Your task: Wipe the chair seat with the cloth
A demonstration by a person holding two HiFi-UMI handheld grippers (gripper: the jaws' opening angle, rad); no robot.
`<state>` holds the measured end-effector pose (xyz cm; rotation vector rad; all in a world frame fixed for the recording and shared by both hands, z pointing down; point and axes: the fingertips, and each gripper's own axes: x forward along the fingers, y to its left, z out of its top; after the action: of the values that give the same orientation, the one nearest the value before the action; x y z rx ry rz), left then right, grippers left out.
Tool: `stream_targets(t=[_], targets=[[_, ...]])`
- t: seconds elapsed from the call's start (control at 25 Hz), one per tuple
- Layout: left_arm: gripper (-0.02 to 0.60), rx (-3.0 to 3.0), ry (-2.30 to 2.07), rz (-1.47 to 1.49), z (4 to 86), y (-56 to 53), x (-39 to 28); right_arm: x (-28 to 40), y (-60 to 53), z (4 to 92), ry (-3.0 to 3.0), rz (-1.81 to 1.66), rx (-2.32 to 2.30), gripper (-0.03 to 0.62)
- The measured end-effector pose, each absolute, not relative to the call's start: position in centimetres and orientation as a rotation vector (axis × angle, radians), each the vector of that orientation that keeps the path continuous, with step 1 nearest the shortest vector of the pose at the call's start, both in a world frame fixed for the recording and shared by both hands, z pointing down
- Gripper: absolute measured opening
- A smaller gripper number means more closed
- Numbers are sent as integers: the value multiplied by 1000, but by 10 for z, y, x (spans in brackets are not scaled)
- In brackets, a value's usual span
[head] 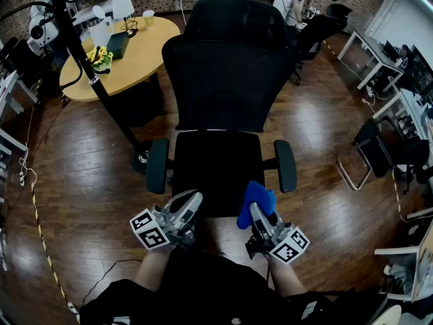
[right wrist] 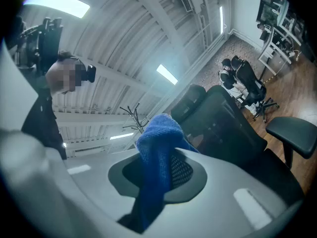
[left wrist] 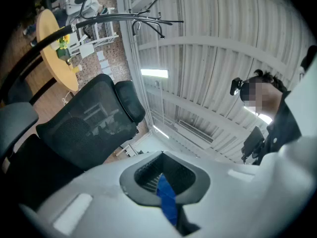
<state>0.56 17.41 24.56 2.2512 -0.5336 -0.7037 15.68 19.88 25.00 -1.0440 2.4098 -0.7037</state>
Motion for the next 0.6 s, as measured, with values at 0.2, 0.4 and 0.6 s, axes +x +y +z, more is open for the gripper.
stream_targets(t=[0.2, 0.4, 0.6], targets=[[-8, 2210, -482, -658, 270, 115, -19, 133, 117, 289, 2405, -786, -1173, 61], [-8, 2153, -475, -605, 302, 82, -23, 158, 48, 377, 2444, -894, -1452, 61], [-8, 2120, -547, -560, 330, 69, -31, 190, -24, 477, 2486, -981, -1615, 61]])
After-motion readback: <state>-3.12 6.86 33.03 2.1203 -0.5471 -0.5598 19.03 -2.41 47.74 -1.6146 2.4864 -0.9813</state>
